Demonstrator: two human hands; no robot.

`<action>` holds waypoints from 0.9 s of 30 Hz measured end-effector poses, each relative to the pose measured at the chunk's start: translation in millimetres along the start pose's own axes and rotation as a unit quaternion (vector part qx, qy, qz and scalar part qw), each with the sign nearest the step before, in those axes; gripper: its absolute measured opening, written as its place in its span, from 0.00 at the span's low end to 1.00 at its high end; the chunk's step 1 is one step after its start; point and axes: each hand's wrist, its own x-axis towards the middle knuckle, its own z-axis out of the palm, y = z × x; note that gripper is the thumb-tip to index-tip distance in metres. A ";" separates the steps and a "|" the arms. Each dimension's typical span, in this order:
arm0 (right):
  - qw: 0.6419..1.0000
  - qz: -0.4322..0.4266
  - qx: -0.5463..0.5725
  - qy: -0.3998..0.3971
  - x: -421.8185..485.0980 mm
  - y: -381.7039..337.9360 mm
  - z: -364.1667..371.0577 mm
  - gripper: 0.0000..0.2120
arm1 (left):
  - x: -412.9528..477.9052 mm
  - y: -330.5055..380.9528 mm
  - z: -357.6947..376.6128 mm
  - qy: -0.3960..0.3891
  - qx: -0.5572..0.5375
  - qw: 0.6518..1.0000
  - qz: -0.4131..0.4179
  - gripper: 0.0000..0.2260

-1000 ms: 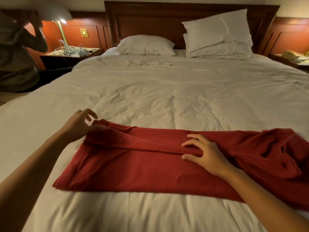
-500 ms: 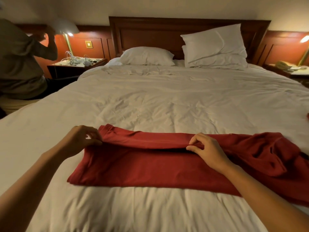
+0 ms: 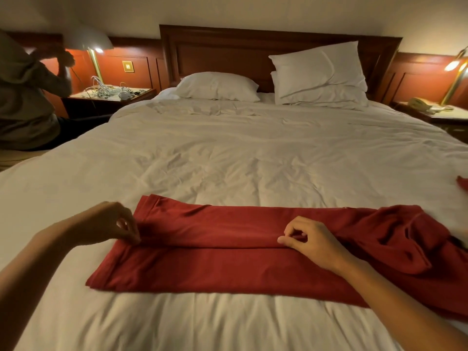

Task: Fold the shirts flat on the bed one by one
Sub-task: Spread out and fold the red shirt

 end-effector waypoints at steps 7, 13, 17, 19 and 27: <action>0.987 0.096 -0.103 0.076 19.9 8.7 1.6 0.18 | 38.2 16.0 42.0 0.231 0.108 0.967 -0.001 0.24; 0.939 0.220 -0.229 -0.130 24.0 23.8 22.2 0.37 | 79.6 25.2 99.1 0.024 0.190 0.979 -0.069 0.32; 0.925 0.232 -0.269 -0.131 15.2 28.6 14.4 0.43 | 80.5 15.8 95.4 0.023 0.262 0.960 -0.096 0.30; 0.915 0.248 -0.288 -0.137 13.5 25.1 14.1 0.42 | 82.1 14.0 92.2 0.015 0.286 0.952 -0.105 0.30; 0.903 0.210 -0.329 -0.180 10.0 22.1 -58.1 0.32 | 106.6 59.5 98.0 0.063 0.186 0.956 -0.219 0.40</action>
